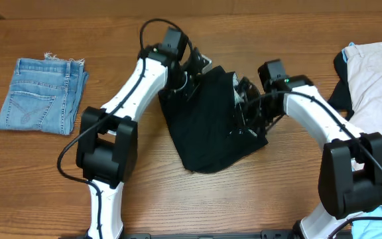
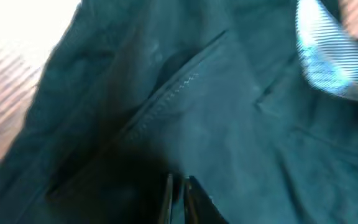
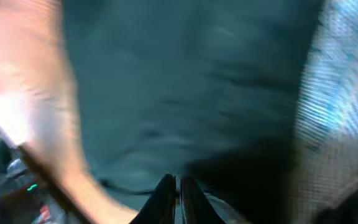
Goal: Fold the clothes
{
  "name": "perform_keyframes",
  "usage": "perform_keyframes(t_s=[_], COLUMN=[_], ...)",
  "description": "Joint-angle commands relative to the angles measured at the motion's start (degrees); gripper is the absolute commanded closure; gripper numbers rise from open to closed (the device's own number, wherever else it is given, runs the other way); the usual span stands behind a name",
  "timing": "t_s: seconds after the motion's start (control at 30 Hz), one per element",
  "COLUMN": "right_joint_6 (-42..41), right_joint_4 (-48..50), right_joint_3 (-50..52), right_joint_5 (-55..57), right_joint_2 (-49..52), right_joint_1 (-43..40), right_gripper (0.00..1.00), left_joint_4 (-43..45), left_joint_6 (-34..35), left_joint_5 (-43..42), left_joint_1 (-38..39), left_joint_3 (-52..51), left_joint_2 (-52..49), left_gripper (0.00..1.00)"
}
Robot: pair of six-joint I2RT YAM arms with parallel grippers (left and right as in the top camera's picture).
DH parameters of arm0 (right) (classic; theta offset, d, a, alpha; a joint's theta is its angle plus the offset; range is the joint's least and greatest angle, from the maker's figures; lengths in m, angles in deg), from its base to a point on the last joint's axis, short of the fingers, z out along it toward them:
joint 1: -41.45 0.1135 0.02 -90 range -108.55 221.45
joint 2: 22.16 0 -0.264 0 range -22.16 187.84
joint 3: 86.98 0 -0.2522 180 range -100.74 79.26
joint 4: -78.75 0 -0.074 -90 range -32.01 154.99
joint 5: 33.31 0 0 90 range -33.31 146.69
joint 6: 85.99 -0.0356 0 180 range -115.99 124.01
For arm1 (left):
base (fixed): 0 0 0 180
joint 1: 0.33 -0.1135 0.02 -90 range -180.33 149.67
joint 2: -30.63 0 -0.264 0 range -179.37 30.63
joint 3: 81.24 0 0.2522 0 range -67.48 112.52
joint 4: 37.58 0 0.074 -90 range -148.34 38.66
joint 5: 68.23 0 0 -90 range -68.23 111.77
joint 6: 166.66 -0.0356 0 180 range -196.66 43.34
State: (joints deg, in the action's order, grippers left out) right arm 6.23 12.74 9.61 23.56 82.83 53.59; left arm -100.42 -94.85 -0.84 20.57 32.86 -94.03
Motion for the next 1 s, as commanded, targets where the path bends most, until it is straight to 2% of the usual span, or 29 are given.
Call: perform_keyframes(t_s=[0.0, 0.17, 0.27, 0.33, 0.43, 0.5, 0.6, 0.7, 0.73, 0.77, 0.87, 0.97], right_joint_6=[-11.45, -22.91, -25.24, -24.85, -18.84, -13.86, -7.61, -4.72, -4.72, -4.7, -1.38, 1.57], right_joint_4=[4.0, 9.22, 7.87, 6.27, 2.99, 1.27, -0.98, -2.71, -2.73, -2.73, -2.27, -2.08], right_joint_3=[5.79, 10.75, 11.04, 10.64, 8.2, 5.77, 2.95, 1.88, 1.88, 1.88, 2.78, 3.78], right_joint_5=[16.87, 24.98, 26.23, 24.94, 20.63, 15.87, 8.02, 1.07, -0.42, -1.77, -4.74, -5.81], right_joint_2=[-0.17, 0.61, 0.59, 0.48, -0.59, -3.21, -8.11, -12.7, -13.64, -14.12, -12.85, -10.05], right_joint_1=[-0.74, -3.69, -5.16, -5.73, -5.79, -5.79, -5.79, -5.77, -5.77, -5.73, -4.37, -2.29], right_gripper=[0.92, 0.92, 0.94, 0.94, 0.93, 0.91, 0.87, 0.87, 0.88, 0.96, 0.96, 0.96], left_joint_4=[5.25, 9.09, 12.07, 11.8, 6.32, -0.92, -10.47, -16.72, -18.53, -19.82, -18.4, -11.85], left_joint_6=[-0.85, -0.26, 3.28, 4.59, 6.1, 6.05, 5.99, 2.19, 0.35, -1.66, -5.55, -6.05], left_joint_5=[-1.4, 1.49, 8.44, 9.4, 8.94, 7.04, 0.83, -7.74, -9.94, -10.82, -10.25, -10.01], left_joint_1=[-0.15, -0.42, -0.76, -1.6, -3.08, -3.96, -4.07, -3.28, -2.82, -2.1, 0.24, 2.08], left_joint_3=[-4.26, -4.98, -4.87, -2.67, 3.52, 9.81, 15.76, 17.11, 16.76, 15.63, 9.49, 1.62], left_joint_2=[-0.7, -0.7, -0.7, -0.68, -0.66, -0.52, -0.26, -0.26, -0.28, -0.35, -0.37, -0.39], left_gripper=[0.85, 0.81, 0.73, 0.75, 0.79, 0.77, 0.77, 0.81, 0.82, 0.83, 0.86, 0.86])
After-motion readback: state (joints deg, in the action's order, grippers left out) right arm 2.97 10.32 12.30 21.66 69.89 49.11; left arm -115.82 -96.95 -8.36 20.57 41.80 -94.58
